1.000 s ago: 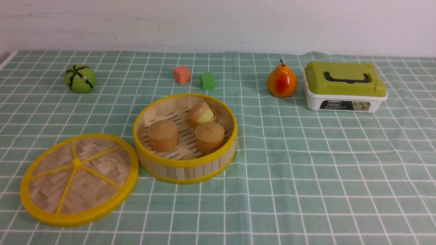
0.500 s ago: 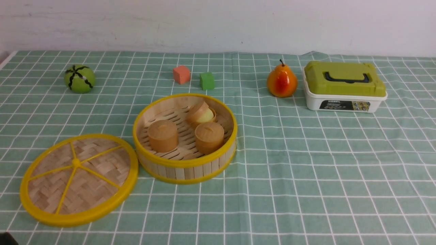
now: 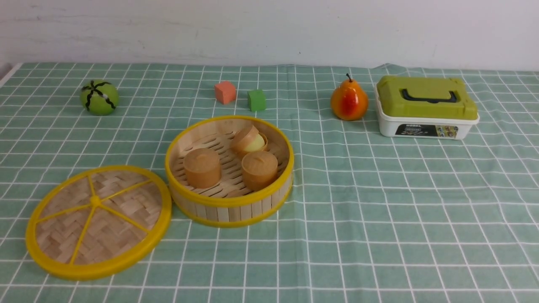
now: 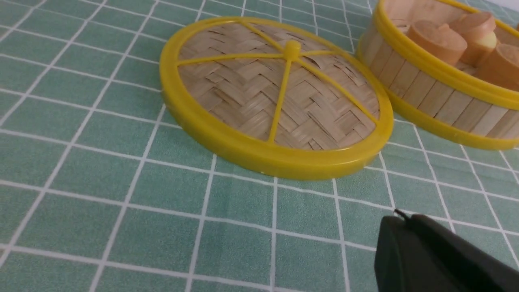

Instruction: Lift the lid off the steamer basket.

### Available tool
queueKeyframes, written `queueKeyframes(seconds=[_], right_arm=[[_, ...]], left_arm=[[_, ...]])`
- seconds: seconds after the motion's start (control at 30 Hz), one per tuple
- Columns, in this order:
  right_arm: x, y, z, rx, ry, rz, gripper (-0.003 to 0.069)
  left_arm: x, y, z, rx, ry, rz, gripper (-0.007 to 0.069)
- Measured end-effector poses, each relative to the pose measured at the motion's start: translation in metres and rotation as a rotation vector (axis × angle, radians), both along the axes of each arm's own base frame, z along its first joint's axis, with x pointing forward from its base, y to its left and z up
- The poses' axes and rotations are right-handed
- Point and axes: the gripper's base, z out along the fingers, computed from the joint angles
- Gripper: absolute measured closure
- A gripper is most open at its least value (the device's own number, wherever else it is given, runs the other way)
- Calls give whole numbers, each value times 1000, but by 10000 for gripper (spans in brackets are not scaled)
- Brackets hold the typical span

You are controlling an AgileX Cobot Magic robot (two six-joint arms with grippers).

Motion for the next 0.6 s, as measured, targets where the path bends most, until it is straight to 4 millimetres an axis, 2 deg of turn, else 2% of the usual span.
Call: queueKeyframes(seconds=[0.6], right_arm=[[0, 0, 0, 0, 0, 0, 418]], left_arm=[[0, 0, 0, 1, 6, 2, 620]])
